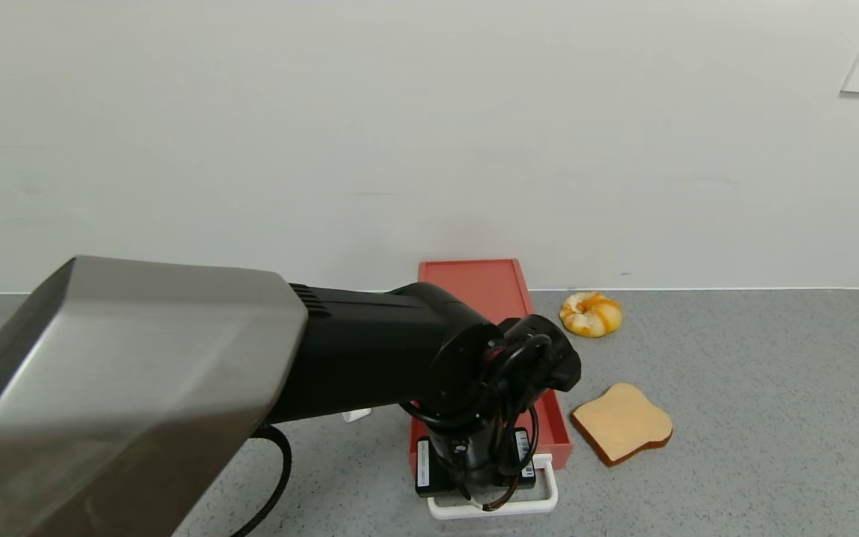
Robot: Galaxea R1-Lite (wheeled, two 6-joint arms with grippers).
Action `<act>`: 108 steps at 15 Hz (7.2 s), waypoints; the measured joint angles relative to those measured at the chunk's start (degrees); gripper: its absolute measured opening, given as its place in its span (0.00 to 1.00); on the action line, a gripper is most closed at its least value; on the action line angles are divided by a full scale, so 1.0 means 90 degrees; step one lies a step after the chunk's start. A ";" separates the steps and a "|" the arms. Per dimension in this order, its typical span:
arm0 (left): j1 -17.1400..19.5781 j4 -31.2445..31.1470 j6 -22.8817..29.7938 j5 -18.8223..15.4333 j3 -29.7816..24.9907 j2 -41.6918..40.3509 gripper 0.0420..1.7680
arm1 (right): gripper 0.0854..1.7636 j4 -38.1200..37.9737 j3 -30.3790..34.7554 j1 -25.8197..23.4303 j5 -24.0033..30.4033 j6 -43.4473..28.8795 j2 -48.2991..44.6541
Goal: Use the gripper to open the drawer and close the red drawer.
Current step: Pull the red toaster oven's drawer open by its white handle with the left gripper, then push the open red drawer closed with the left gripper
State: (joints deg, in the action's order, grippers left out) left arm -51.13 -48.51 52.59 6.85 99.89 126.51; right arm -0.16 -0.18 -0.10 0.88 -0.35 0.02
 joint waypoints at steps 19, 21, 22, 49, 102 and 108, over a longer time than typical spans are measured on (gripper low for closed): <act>0.1829 0.1841 -0.3072 -0.1325 -0.2667 -0.3268 0.04 | 0.96 -0.0003 0.0000 0.0000 0.0000 0.0003 -0.0003; 0.2135 0.2152 -0.3264 -0.1560 -0.3069 -0.3636 0.04 | 0.96 -0.0003 0.0000 0.0000 -0.0003 0.0003 -0.0003; 0.2270 0.2270 -0.3390 -0.1801 -0.3237 -0.3791 0.04 | 0.96 -0.0003 0.0000 0.0000 0.0000 0.0003 -0.0003; 0.2934 0.3087 -0.3992 -0.2518 -0.4496 -0.5121 0.04 | 0.96 0.0000 0.0000 0.0000 0.0003 0.0000 -0.0003; -0.0297 -0.0039 -0.0475 -0.0042 0.0046 -0.0098 0.04 | 0.97 -0.0003 0.0000 0.0000 0.0003 0.0003 -0.0003; -0.0359 0.0114 -0.1364 -0.0158 -0.0009 -0.0163 0.04 | 0.97 0.0000 0.0000 0.0000 0.0000 0.0000 -0.0003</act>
State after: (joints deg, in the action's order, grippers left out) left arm -54.36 -47.48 40.31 5.42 99.80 125.05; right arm -0.16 -0.18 -0.10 0.88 -0.35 0.00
